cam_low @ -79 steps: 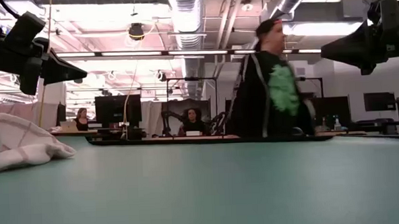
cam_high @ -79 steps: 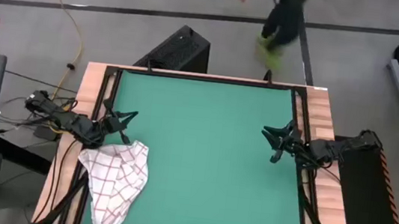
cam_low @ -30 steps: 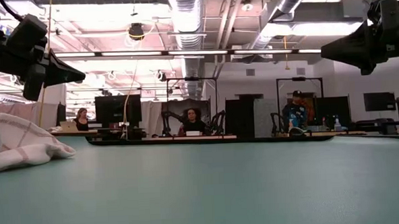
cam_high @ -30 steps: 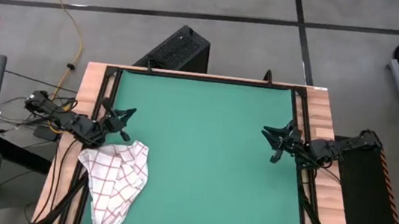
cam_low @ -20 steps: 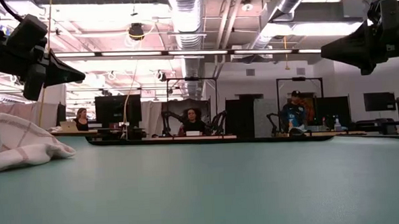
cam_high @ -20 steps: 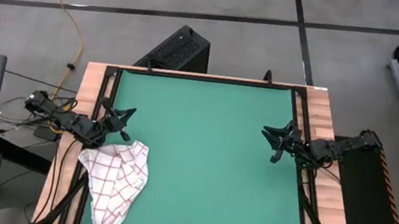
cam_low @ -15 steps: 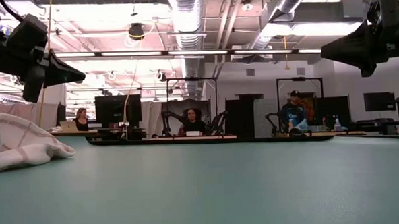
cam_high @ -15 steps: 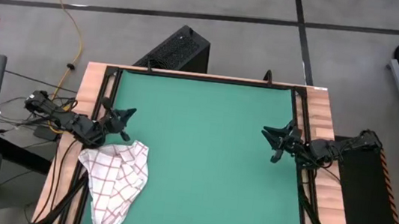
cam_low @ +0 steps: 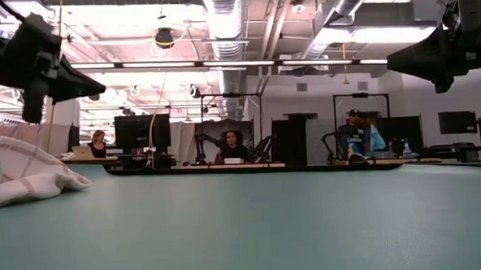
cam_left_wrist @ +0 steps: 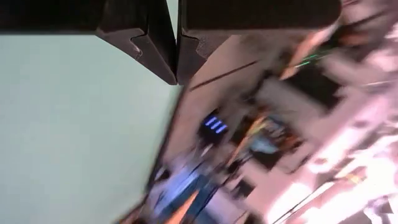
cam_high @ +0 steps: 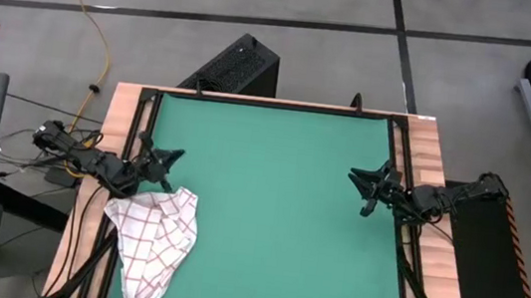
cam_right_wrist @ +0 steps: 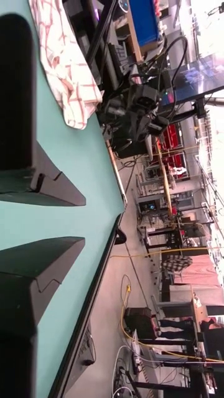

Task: Roll towel
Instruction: Fold the white towel

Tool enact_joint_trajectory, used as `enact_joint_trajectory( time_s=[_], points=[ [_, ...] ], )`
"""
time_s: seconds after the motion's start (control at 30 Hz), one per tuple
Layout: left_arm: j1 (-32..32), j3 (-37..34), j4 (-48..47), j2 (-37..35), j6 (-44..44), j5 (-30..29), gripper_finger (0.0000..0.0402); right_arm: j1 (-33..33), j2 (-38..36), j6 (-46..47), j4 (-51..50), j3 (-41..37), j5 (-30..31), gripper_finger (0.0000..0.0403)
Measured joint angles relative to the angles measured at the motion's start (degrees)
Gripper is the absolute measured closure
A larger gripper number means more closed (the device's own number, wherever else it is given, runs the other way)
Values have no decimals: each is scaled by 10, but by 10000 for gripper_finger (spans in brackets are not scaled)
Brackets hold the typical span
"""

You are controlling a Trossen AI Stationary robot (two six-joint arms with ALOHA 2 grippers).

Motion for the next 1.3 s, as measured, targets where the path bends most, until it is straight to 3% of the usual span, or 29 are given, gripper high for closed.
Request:
enact_joint_trajectory(
  time_s=[0.13,0.27,0.5,0.6,0.77,1.1,1.3],
  points=[
    [0,0,13,0,-198,166,402,0,0,0,0,0,0,291],
    [0,0,13,0,-301,308,401,0,0,1,0,0,-1,291],
    [0,0,15,0,-414,446,401,0,0,1,0,0,-1,291],
    [0,-3,31,0,-439,440,401,0,0,1,0,0,-1,291],
    [0,-5,30,0,-555,398,401,0,0,1,0,0,-1,291],
    [0,-5,30,0,-522,305,401,0,0,0,0,0,-1,291],
    [0,-5,30,0,-544,286,402,0,0,0,0,0,-1,291]
  ],
)
